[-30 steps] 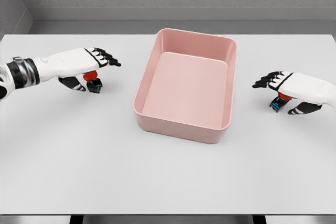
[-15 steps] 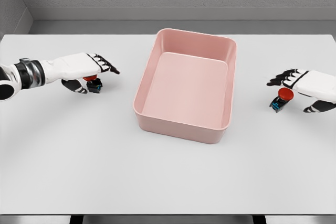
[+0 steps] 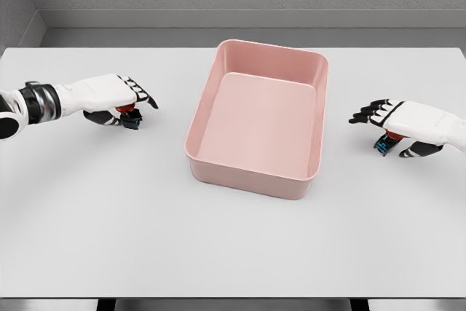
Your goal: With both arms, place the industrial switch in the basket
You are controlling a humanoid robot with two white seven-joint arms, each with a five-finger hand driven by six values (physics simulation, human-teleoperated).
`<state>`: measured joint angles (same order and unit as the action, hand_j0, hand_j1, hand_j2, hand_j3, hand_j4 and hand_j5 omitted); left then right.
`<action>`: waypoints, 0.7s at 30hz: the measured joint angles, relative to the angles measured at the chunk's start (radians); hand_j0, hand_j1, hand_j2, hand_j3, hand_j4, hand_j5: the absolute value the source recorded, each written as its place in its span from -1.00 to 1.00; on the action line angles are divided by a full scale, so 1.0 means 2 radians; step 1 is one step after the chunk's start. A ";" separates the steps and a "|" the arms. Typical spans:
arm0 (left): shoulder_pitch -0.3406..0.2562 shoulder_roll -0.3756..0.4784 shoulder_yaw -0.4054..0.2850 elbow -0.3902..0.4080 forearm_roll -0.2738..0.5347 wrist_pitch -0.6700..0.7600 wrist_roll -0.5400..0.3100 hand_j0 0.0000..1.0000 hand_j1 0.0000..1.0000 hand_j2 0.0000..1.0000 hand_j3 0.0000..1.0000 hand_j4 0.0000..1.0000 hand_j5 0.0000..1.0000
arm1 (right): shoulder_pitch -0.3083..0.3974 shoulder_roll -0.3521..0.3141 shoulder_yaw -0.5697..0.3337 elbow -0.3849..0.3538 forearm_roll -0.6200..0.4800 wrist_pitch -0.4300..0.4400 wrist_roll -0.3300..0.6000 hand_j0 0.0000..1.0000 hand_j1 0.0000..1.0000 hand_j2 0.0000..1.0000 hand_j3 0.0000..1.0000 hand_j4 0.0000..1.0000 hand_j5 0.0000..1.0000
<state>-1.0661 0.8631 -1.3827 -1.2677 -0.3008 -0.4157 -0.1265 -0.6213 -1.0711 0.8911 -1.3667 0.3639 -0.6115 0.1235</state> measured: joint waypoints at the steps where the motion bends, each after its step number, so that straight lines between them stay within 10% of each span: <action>1: 0.000 0.000 0.000 0.001 0.000 0.000 0.000 0.55 0.55 0.55 0.55 0.55 0.55 | 0.000 0.002 0.000 0.005 0.002 0.000 0.000 1.00 1.00 1.00 1.00 1.00 1.00; 21: 0.002 -0.002 0.000 0.004 -0.022 -0.003 0.001 0.04 0.04 0.04 0.04 0.04 0.04 | -0.001 0.015 -0.007 0.038 0.013 0.000 0.014 0.08 0.08 0.08 0.08 0.08 0.08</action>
<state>-1.0630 0.8591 -1.3823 -1.2594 -0.3438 -0.4219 -0.1250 -0.6228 -1.0419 0.8769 -1.2910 0.3898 -0.6117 0.1524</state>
